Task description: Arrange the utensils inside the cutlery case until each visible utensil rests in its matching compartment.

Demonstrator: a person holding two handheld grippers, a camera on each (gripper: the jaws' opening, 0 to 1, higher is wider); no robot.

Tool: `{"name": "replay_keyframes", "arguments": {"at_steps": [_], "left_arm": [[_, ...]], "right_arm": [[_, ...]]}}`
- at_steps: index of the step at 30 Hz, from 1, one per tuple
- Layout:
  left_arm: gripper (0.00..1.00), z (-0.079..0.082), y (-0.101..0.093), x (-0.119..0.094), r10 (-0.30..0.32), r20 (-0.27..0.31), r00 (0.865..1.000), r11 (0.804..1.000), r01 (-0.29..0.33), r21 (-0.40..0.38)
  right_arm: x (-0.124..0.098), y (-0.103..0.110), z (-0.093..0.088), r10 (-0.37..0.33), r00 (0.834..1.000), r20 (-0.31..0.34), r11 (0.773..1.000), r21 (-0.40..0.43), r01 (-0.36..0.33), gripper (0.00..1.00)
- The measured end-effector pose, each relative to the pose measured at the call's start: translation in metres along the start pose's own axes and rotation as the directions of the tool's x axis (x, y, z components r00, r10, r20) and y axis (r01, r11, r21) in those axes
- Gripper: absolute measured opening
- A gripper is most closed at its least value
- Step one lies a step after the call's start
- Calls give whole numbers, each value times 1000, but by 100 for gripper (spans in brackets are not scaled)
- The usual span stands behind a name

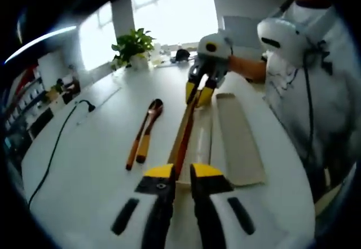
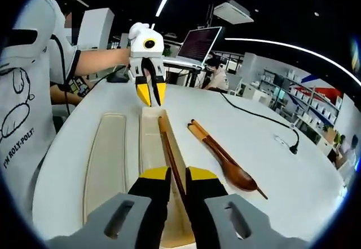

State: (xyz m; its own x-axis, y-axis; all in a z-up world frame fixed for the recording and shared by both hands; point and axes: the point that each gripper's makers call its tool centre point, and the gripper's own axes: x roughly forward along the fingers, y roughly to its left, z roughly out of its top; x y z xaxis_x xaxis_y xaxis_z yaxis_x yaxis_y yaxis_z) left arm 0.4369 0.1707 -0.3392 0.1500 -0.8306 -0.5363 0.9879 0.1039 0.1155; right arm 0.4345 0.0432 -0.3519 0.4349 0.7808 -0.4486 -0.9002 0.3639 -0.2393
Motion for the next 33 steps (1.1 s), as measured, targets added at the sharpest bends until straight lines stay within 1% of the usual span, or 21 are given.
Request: {"name": "replay_keyframes", "arguments": {"at_steps": [2,4,6,12,14,19,22,24,25,26,27,28,29,31,32,33], "left_arm": [[10,-2,3,-2,9,10,1000,1000,-8,-16],[10,-4,4,-2,11,17,1000,999,-11,-30],[10,-6,5,-4,15,20,1000,999,-14,-37],[10,-10,3,-4,12,23,1000,998,-11,-55],[10,-11,2,-2,9,25,1000,997,-7,-77],[10,-10,3,-2,11,33,999,997,-8,-79],[10,-10,2,-1,13,32,999,997,-10,-74],[10,-8,4,-3,20,40,999,997,-17,-73],[10,-6,5,-5,26,48,999,997,-22,-74],[10,-4,7,-6,35,59,998,997,-31,-72],[10,2,11,-8,65,80,995,997,-60,-58],[9,6,13,-11,79,100,992,996,-73,-58],[8,12,15,-15,86,131,988,994,-77,-75],[9,22,20,-21,108,181,978,992,-94,-88],[9,23,21,-23,112,184,976,991,-96,-94],[9,25,25,-26,128,195,972,989,-110,-98]], "right_arm": [[1,1,0,-1,1000,-8,1000,-25,1,6],[1,3,0,13,1000,-10,1000,-27,-13,2],[2,4,0,17,1000,-8,1000,-26,-17,0],[6,5,2,35,999,-20,998,-50,-36,0],[9,7,3,46,999,-27,997,-60,-47,0],[16,10,2,57,997,-44,995,-84,-60,0],[16,8,2,55,998,-43,994,-93,-59,1],[13,7,6,53,998,-17,996,-70,-54,4],[11,5,8,49,999,-3,997,-57,-49,6],[8,2,14,43,999,30,999,-35,-42,6],[5,0,17,38,998,44,999,-27,-37,6],[0,-5,21,25,997,70,1000,-3,-25,6],[-4,-7,23,27,996,81,999,22,-29,5],[-12,-13,26,26,995,99,999,31,-29,4],[-16,-17,26,19,995,102,999,32,-22,4],[-20,-22,27,8,995,100,999,33,-12,4]]}}
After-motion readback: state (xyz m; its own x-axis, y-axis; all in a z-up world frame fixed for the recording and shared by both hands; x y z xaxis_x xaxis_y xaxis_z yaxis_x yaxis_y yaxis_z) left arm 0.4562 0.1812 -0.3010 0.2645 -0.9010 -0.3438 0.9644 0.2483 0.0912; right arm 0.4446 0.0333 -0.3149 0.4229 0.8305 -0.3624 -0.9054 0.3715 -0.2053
